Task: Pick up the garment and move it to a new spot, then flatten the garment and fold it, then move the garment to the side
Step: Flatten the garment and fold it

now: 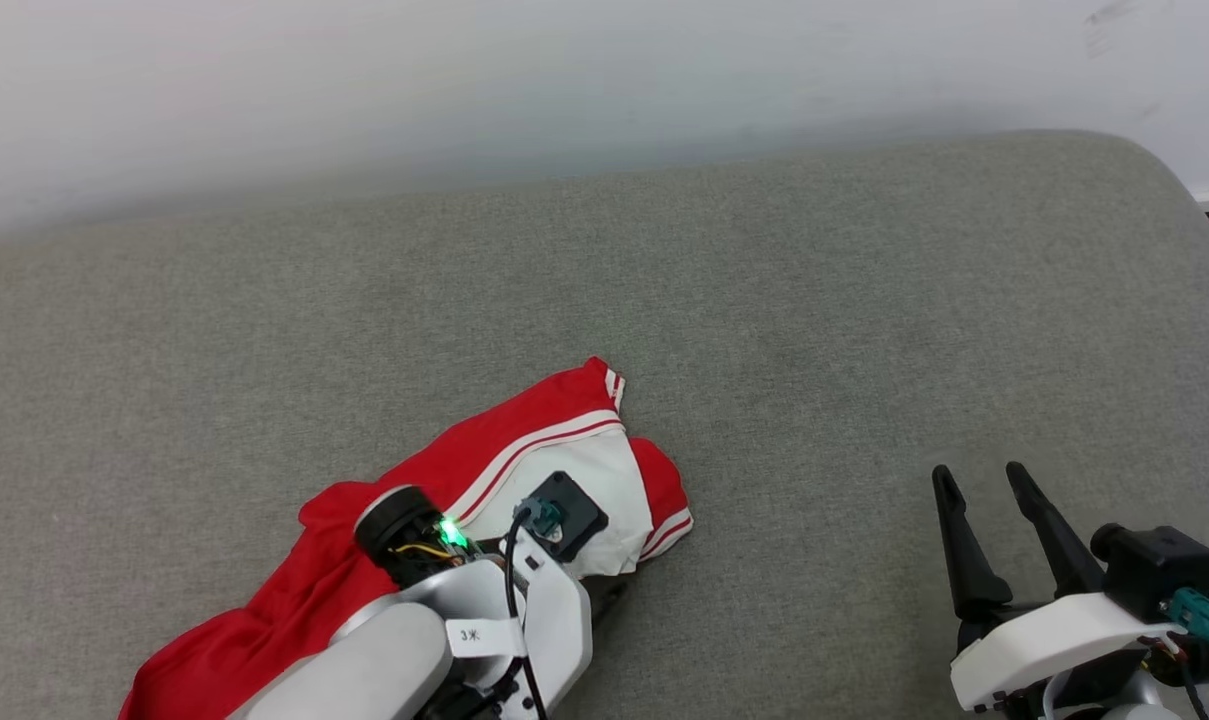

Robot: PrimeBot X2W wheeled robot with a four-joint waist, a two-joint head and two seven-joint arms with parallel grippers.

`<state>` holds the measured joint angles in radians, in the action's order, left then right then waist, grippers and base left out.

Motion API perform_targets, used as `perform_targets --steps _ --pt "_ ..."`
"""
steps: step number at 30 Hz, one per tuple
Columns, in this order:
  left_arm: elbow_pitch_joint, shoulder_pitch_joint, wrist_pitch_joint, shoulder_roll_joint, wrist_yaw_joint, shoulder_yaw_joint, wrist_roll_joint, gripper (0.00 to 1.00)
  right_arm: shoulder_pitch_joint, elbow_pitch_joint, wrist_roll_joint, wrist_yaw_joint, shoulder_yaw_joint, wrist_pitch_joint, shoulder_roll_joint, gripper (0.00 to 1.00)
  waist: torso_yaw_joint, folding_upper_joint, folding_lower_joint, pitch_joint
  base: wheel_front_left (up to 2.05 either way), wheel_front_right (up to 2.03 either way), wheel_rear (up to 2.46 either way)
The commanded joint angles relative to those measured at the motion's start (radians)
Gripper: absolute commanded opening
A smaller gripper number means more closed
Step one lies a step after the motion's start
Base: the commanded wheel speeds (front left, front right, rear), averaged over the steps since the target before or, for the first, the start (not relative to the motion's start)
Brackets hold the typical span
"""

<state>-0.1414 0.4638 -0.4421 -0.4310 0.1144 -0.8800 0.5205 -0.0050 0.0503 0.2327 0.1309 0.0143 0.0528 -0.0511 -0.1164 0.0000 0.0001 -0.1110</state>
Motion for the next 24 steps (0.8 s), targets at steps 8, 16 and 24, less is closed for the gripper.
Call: perform_targets --steps 8,16,24 --pt "-0.041 0.062 0.011 -0.016 0.006 -0.020 -0.025 0.00 -0.018 0.029 0.014 0.000 -0.002 0.025 0.001 1.00 -0.011 0.0000 -0.0001 -0.004 0.00 0.00 0.00" --pt "0.018 0.070 0.128 -0.034 -0.068 0.075 -0.017 0.00 -0.020 0.039 0.023 0.000 0.001 0.029 0.001 1.00 0.007 0.0000 -0.0001 0.000 0.00 0.00 0.00" --pt "0.030 -0.035 0.234 -0.083 -0.223 0.271 0.097 0.00 -0.021 0.045 0.027 0.000 0.000 0.024 0.001 1.00 0.020 0.0000 -0.0001 0.001 0.00 0.00 0.00"
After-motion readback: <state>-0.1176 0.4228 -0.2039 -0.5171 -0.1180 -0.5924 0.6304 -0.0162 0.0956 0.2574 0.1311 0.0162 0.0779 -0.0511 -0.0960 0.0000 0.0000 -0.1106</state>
